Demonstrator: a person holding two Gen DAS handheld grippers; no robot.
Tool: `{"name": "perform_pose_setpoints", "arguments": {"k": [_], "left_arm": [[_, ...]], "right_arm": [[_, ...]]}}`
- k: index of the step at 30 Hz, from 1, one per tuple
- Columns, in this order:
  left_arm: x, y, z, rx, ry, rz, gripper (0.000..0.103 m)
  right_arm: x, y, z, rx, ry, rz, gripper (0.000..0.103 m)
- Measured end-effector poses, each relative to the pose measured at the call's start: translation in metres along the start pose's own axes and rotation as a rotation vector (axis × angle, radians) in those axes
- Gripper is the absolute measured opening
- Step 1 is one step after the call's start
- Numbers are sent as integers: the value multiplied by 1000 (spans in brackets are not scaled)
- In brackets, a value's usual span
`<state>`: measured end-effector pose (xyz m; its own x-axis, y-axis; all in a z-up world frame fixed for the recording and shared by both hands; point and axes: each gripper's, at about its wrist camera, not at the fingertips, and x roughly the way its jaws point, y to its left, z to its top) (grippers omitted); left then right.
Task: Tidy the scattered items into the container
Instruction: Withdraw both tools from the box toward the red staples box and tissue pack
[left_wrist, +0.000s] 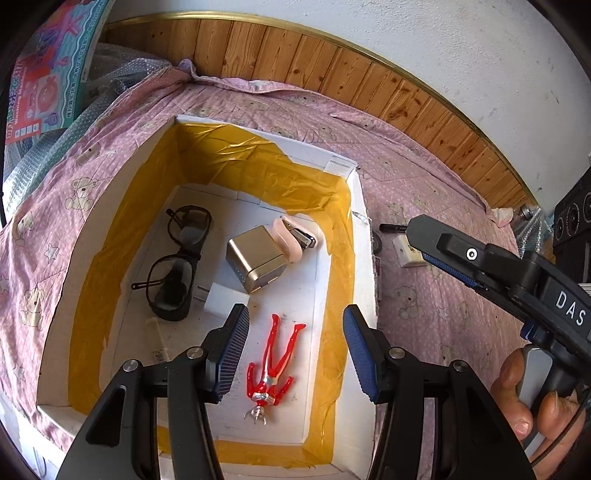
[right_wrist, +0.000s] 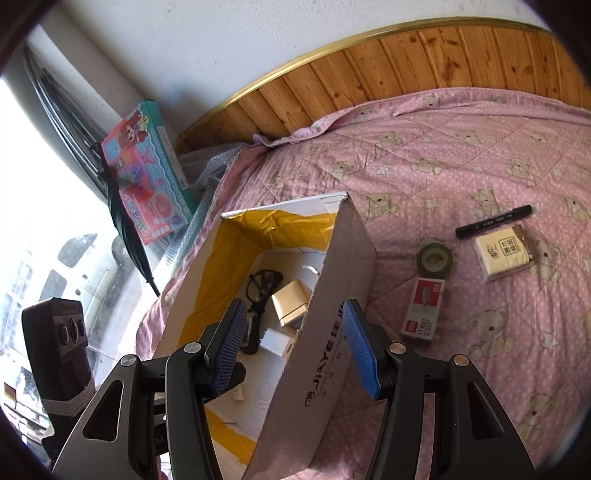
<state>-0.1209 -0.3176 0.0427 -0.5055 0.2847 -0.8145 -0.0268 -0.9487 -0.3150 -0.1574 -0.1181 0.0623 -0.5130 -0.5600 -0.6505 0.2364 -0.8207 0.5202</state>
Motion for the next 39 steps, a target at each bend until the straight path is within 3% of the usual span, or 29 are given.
{"name": "perform_pose_setpoints", "arguments": {"k": [9, 22, 39], "left_arm": [[-4, -47, -9, 82, -2, -27, 54], [28, -117, -12, 197, 44, -61, 55], [123, -137, 6, 206, 146, -21, 59]], "right_arm": [[-31, -47, -20, 84, -23, -34, 57], [-50, -111, -22, 167, -51, -103, 57], [6, -178, 23, 81, 25, -324, 58]]}}
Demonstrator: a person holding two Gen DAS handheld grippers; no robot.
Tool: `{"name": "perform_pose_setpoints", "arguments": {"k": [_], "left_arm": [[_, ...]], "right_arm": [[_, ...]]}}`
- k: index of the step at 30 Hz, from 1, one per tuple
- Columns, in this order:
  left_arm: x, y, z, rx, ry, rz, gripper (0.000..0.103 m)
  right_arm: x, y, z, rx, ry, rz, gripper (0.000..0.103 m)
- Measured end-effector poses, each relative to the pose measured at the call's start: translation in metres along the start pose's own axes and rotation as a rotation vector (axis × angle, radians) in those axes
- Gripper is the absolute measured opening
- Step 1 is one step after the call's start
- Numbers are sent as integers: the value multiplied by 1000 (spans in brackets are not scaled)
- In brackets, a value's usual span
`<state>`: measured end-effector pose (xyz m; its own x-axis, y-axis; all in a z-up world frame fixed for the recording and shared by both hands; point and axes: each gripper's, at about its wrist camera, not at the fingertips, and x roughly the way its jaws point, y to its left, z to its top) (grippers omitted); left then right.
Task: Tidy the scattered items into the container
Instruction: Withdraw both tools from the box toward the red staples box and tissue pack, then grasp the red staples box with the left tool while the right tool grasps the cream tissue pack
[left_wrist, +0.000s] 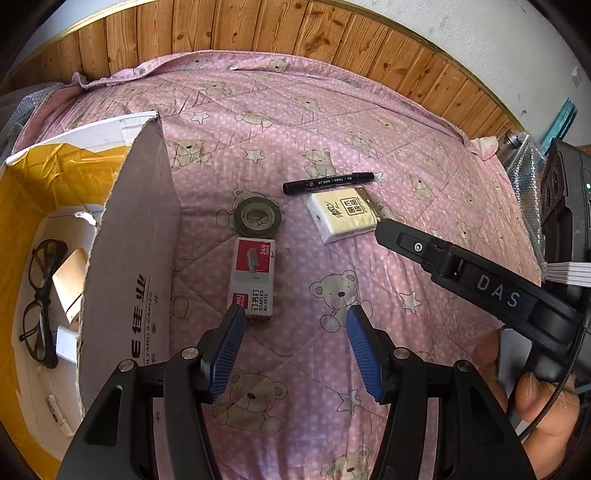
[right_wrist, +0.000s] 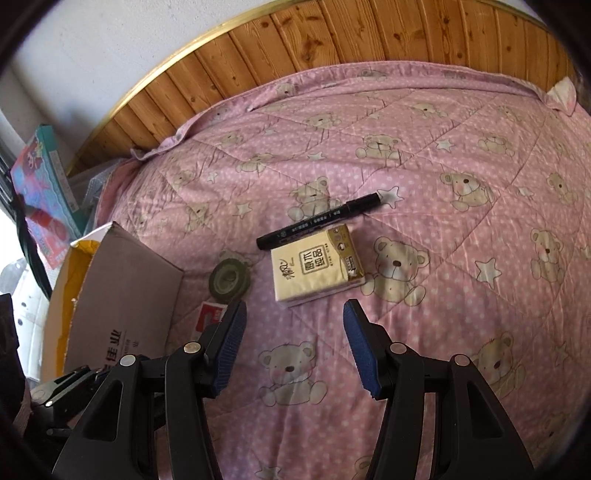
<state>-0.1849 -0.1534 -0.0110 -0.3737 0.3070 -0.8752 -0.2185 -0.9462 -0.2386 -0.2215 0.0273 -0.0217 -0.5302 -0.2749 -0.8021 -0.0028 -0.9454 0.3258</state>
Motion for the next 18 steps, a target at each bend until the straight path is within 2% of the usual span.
{"name": "perform_pose_setpoints", "arguments": {"k": [8, 13, 16, 18], "left_arm": [[36, 15, 13, -42, 24, 40, 59], [59, 19, 20, -62, 52, 65, 59], [70, 20, 20, -63, 58, 83, 65], [74, 20, 21, -58, 63, 92, 65]], "right_arm": [[49, 4, 19, -144, 69, -79, 59], [69, 18, 26, -268, 72, -149, 73], [82, 23, 28, -310, 75, -199, 77], [95, 18, 29, -300, 112, -194, 77]]}}
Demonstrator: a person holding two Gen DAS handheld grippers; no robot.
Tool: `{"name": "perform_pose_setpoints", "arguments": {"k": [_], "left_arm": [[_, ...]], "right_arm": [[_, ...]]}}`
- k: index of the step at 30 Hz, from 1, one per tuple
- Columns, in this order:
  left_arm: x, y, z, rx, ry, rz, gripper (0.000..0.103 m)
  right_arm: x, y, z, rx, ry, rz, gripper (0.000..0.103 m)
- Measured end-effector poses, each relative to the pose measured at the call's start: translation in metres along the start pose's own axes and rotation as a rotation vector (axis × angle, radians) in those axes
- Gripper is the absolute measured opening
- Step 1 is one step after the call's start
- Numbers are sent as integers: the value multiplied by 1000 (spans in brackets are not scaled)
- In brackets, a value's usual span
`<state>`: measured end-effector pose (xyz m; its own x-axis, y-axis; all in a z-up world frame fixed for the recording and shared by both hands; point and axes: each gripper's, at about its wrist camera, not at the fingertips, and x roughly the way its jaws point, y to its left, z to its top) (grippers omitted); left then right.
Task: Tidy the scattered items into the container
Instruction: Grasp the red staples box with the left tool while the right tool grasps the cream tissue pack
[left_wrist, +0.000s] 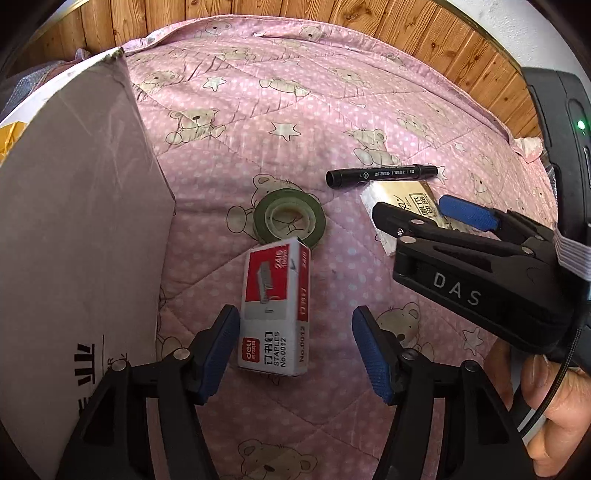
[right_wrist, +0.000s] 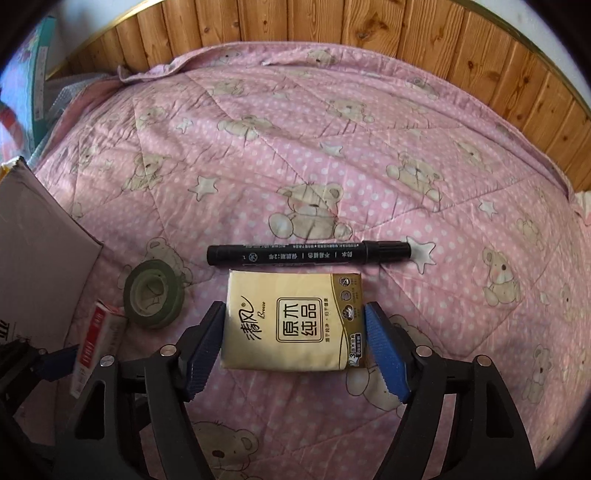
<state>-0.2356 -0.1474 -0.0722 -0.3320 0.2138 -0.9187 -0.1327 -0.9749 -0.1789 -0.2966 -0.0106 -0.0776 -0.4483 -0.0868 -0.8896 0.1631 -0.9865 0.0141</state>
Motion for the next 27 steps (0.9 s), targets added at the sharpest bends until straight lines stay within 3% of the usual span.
{"name": "perform_pose_setpoints", "arguments": {"k": [5, 7, 8, 10, 18, 27], "left_arm": [[5, 4, -1, -15, 6, -10, 64], [4, 6, 0, -22, -4, -11, 49], [3, 8, 1, -27, -6, -13, 28], [2, 11, 2, -39, -7, -32, 17], [-23, 0, -2, -1, -57, -105, 15], [-57, -26, -17, 71, -88, -107, 15]], "right_arm": [[0, -17, -5, 88, -35, 84, 76], [-4, -24, -7, 125, -42, 111, 76], [-5, -27, -8, 146, -44, 118, 76], [-11, -34, -13, 185, -48, 129, 76], [-44, -48, -46, 299, -78, 163, 76], [-74, -45, -85, 352, -80, 200, 76]]}}
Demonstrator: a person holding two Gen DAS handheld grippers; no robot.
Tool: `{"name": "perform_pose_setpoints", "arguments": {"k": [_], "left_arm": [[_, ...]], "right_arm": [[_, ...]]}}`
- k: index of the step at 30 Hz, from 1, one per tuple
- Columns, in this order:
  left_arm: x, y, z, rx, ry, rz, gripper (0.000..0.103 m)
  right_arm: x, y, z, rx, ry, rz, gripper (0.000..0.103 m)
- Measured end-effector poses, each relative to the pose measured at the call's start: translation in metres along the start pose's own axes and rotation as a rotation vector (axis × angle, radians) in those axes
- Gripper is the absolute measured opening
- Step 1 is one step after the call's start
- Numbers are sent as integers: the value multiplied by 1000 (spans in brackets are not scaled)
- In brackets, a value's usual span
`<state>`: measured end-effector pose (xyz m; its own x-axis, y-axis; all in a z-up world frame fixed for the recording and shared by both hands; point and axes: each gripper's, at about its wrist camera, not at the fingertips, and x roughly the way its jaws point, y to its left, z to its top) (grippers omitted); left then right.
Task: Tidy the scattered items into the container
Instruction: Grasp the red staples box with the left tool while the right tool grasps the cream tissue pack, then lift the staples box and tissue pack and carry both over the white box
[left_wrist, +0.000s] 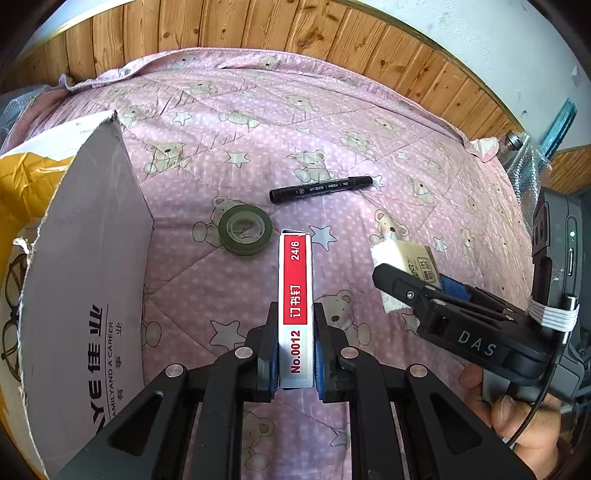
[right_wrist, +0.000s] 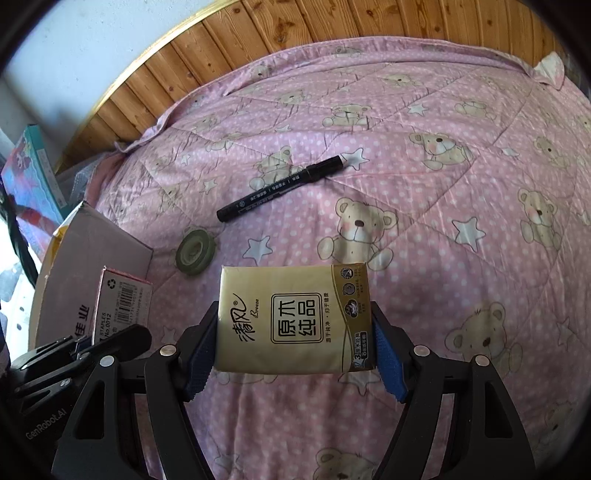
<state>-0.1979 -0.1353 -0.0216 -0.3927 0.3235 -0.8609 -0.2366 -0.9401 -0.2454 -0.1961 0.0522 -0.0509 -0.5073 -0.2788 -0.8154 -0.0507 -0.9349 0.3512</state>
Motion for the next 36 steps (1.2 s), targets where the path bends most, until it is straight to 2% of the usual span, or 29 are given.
{"name": "perform_pose_setpoints", "arguments": {"k": [17, 28, 36], "left_arm": [[-75, -41, -39, 91, -81, -5, 15], [-117, -40, -73, 96, -125, 0, 15], [-147, -28, -91, 87, -162, 7, 15]], "right_arm": [[-65, 25, -60, 24, -35, 63, 76], [-93, 54, -99, -12, -44, 85, 76], [-114, 83, -108, -62, -73, 96, 76]]}}
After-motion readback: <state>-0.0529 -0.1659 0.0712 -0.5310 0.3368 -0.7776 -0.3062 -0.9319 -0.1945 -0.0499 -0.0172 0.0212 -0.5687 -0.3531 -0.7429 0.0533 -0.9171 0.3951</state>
